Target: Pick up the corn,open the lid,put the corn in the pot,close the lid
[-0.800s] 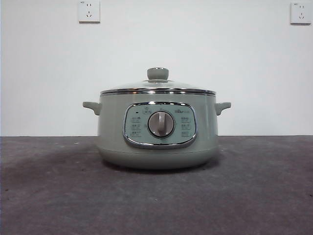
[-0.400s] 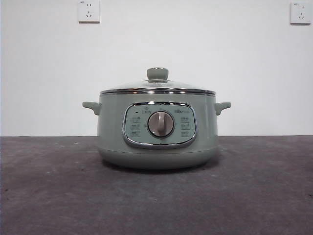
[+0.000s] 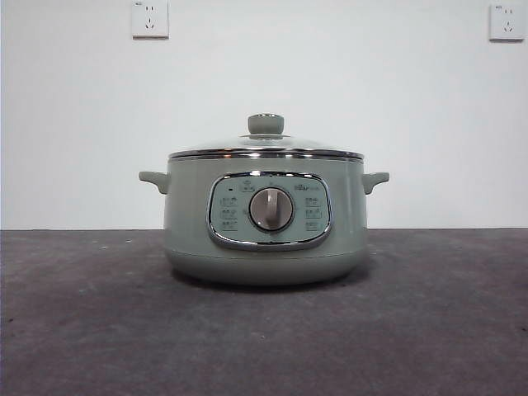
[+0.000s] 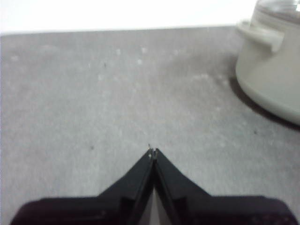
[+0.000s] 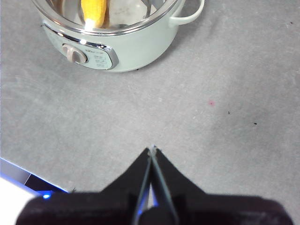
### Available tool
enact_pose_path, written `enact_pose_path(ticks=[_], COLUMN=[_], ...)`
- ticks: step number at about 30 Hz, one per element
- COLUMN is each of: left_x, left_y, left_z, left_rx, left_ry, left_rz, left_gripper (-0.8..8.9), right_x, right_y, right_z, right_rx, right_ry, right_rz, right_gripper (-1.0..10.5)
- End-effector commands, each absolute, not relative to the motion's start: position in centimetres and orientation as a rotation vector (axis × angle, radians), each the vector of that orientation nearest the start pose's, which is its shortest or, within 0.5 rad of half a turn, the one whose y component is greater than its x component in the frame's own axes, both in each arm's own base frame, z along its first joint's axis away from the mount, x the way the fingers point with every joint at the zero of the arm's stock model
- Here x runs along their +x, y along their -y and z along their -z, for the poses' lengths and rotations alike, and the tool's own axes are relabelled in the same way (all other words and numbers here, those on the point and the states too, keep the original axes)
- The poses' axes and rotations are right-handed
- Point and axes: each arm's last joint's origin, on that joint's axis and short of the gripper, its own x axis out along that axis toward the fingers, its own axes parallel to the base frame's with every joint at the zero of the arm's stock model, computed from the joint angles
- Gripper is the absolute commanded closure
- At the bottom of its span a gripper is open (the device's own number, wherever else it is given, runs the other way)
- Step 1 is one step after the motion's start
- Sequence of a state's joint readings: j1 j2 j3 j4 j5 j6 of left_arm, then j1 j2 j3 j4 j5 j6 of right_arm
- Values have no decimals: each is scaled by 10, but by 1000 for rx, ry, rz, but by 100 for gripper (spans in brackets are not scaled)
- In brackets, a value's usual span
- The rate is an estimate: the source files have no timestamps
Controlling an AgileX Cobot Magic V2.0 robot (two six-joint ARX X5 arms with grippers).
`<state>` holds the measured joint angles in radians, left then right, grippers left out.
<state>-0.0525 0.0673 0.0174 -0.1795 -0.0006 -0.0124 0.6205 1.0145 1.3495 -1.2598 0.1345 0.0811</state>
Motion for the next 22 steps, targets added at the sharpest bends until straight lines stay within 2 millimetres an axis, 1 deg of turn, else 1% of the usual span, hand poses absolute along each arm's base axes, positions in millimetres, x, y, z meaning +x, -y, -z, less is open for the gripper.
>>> enact_pose_path(ticks=[1,5,22], left_x=[96,97,100], left_y=[5,5,5], left_z=[-150,-154,-146], left_rx=[-14,-16,-14], left_ry=[-167,-125,-216], left_rz=[49,54,53], left_gripper=[814,814,814], right_x=[126,126,126], right_y=[-85,-85,-85], right_z=[-384,-384,-384], right_rx=[-279,-280,-278], right_ry=[-893,-895,-891], right_rz=[-411,-410,-412], right_gripper=[958,958,958])
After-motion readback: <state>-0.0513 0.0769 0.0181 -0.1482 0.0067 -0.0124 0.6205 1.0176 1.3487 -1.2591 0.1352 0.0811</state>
